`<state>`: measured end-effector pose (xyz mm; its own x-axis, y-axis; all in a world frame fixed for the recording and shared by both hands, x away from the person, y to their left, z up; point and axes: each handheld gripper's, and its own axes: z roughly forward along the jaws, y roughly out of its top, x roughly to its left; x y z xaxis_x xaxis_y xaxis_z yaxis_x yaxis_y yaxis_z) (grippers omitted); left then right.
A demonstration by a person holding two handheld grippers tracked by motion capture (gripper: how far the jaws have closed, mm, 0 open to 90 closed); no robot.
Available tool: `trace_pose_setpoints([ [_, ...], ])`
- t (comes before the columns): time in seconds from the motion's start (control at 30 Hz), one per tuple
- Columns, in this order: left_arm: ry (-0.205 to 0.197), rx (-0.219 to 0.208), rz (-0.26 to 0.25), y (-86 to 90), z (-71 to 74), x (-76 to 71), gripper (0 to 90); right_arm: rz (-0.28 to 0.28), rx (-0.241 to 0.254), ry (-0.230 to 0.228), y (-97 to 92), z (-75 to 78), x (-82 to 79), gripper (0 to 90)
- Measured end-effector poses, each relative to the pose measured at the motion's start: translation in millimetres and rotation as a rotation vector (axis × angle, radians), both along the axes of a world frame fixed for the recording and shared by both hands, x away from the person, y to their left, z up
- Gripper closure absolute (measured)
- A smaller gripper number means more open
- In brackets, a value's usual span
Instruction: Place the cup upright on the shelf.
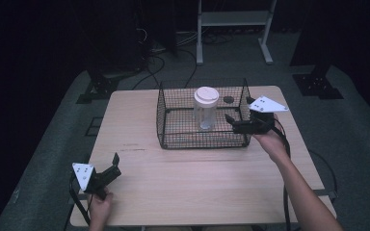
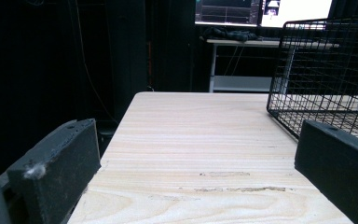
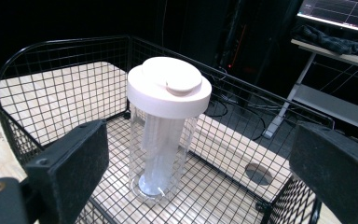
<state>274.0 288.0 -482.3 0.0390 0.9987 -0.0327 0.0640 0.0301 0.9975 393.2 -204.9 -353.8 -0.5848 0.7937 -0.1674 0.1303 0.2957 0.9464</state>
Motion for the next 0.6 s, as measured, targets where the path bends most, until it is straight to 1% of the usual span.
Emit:
trace_pose_setpoints([
  [0.13,0.001,0.003,0.000,0.0,0.0,-0.1,0.0,0.002,-0.010,0.005,-3.4,-3.4,-5.3,4.0],
  [0.2,0.000,0.003,0.000,-0.1,0.0,-0.1,0.0,0.004,-0.005,0.007,-5.3,-5.0,-8.4,4.0],
  [0.27,0.001,0.004,0.000,-0.2,0.0,-0.1,0.0,0.004,-0.012,0.006,-6.5,-6.2,-10.7,4.0],
  [0.6,0.001,0.004,0.002,-0.3,0.0,0.0,0.0,0.022,-0.015,0.020,-12.6,-14.2,-23.4,4.0],
])
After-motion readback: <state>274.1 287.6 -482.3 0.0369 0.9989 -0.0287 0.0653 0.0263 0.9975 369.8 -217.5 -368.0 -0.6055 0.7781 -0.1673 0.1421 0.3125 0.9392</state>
